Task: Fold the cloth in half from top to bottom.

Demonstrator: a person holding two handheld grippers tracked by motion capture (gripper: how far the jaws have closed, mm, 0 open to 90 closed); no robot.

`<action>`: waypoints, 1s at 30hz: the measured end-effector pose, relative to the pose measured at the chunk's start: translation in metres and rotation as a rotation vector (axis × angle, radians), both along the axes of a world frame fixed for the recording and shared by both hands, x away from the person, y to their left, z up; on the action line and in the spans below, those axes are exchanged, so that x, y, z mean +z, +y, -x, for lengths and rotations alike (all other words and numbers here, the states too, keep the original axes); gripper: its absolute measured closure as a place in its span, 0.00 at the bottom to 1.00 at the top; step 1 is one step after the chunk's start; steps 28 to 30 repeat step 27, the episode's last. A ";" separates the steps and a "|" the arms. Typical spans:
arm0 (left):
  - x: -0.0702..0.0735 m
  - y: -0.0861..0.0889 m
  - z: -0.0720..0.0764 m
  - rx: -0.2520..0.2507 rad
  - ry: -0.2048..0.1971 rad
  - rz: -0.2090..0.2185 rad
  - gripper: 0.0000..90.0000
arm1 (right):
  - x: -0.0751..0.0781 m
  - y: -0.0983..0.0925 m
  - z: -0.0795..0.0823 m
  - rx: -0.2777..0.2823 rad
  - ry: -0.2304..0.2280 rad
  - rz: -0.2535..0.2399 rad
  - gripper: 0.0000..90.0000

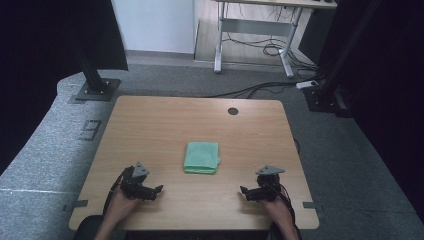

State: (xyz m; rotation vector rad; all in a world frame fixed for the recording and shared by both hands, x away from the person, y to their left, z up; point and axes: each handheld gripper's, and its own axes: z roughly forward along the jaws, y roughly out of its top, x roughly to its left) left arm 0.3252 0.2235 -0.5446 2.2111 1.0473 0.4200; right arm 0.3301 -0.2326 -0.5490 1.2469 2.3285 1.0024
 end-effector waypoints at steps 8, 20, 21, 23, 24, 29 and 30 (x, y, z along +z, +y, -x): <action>-0.004 -0.002 -0.001 -0.013 0.027 -0.001 0.00 | -0.008 0.007 0.003 -0.003 -0.028 0.029 0.00; -0.004 -0.002 -0.001 -0.012 0.027 -0.001 0.00 | -0.008 0.007 0.003 -0.004 -0.030 0.028 0.00; -0.004 -0.003 -0.001 -0.011 0.027 -0.001 0.00 | -0.008 0.007 0.003 -0.003 -0.030 0.028 0.00; -0.004 -0.003 -0.001 -0.011 0.027 -0.002 0.00 | -0.008 0.007 0.003 -0.003 -0.031 0.028 0.00; -0.004 -0.003 -0.001 -0.012 0.027 -0.001 0.00 | -0.008 0.007 0.003 -0.003 -0.031 0.028 0.00; -0.004 -0.003 -0.001 -0.010 0.027 -0.001 0.00 | -0.008 0.007 0.003 -0.003 -0.030 0.027 0.00; -0.004 -0.003 -0.001 -0.010 0.027 -0.001 0.00 | -0.008 0.007 0.003 -0.003 -0.030 0.027 0.00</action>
